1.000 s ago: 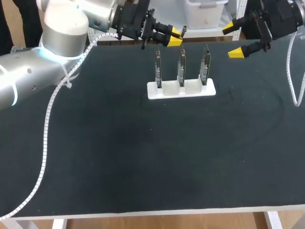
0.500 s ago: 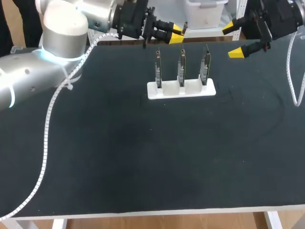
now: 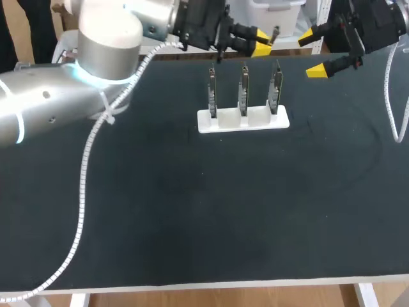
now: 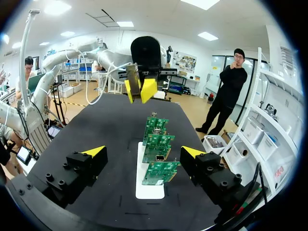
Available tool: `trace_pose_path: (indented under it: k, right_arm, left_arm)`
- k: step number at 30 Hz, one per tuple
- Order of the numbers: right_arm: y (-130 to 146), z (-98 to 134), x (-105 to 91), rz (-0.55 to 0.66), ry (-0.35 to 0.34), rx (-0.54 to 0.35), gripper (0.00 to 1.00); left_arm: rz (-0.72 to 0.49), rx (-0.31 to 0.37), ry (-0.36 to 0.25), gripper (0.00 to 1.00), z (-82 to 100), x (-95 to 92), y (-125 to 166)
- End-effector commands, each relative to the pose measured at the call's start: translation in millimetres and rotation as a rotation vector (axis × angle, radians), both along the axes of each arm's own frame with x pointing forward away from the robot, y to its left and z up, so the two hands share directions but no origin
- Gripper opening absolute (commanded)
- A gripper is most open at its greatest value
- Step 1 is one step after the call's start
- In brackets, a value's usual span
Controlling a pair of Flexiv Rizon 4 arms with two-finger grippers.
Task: Pick up the optical module with the left hand, and insert it into the network port with the right hand.
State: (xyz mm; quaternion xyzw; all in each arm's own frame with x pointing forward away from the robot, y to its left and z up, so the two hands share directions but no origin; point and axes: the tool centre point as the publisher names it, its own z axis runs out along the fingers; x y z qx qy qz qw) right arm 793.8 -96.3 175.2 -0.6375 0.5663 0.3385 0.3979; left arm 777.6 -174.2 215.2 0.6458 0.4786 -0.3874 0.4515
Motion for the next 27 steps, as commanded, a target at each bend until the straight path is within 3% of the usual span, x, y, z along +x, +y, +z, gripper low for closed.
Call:
trace_pose_path:
  k: [1,15,27]
  right_arm:
    - [0,0,-1.6,-0.003,-0.002,-0.001,1.00]
    - [0,0,-1.6,-0.003,-0.002,-0.001,1.00]
    - [0,0,-1.6,-0.003,-0.002,-0.001,1.00]
  left_arm:
    - [0.057,-0.034,-0.033,0.00,-7.3,-6.5,-2]
    - [0.134,-0.098,-0.096,0.00,-17.8,-11.9,-13]
    - [0.036,-0.107,-0.108,0.00,-21.2,18.2,-47]
